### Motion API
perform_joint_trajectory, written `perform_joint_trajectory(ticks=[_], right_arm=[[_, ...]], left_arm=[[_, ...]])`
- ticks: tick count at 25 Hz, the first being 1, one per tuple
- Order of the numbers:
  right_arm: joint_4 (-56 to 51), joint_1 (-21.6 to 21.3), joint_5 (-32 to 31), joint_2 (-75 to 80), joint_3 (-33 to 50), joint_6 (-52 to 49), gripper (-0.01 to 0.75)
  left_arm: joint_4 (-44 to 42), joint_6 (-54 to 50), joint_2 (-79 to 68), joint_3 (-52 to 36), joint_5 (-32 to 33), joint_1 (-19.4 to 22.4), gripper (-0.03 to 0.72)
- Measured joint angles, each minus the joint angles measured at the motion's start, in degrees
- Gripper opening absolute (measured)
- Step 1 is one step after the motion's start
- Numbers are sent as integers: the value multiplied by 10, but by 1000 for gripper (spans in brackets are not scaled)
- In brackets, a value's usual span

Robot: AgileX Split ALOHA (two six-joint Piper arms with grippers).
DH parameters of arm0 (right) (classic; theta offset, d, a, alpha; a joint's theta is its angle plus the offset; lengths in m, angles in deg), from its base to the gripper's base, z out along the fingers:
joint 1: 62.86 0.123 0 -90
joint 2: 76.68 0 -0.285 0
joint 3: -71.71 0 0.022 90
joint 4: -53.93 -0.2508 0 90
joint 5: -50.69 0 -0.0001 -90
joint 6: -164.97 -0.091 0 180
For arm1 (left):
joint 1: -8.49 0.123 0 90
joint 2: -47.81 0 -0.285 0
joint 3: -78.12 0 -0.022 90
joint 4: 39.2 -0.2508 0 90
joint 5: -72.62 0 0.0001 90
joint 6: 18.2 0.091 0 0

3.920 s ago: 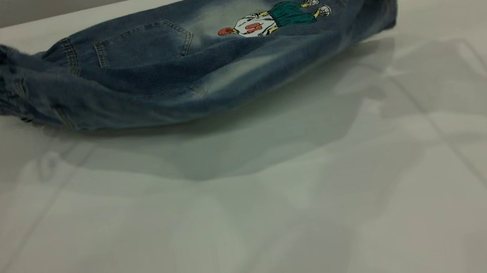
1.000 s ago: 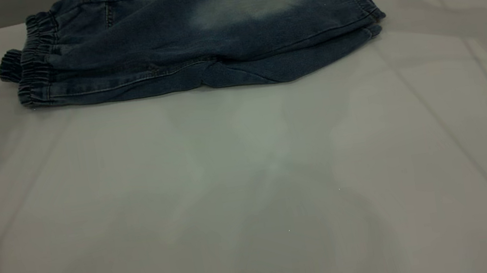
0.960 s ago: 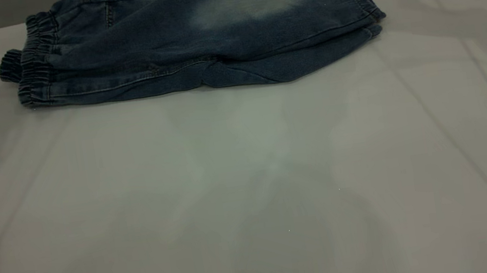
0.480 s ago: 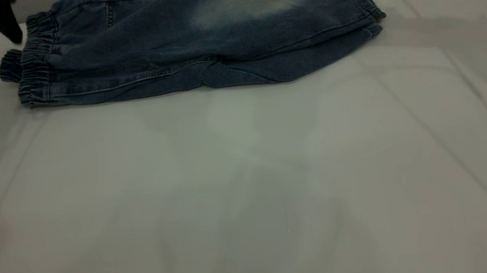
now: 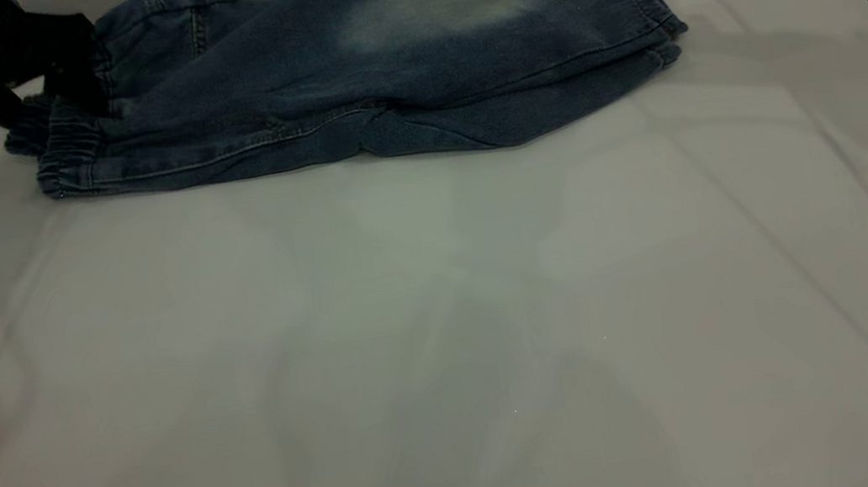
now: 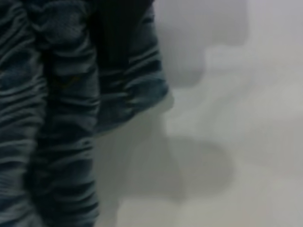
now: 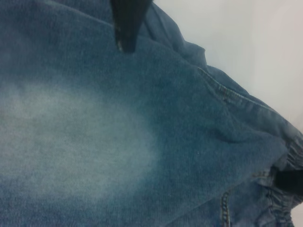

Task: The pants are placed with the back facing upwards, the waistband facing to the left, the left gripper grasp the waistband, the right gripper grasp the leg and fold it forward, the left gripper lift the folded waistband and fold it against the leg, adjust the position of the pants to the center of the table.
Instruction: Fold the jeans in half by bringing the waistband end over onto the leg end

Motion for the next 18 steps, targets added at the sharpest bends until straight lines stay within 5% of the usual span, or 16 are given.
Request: perform_joint_trajectory(ticks=[7,12,18], right_arm=[[0,18,29,0,0,1,515],[48,52,74,6,-19,-13,510],[181,81,54,47,-95,-140,510]], left_arm=[[10,0,-5,0,2,0,492],[11,-2,-5,0,4,0,324],[24,-2,-5,0,5,0,132]])
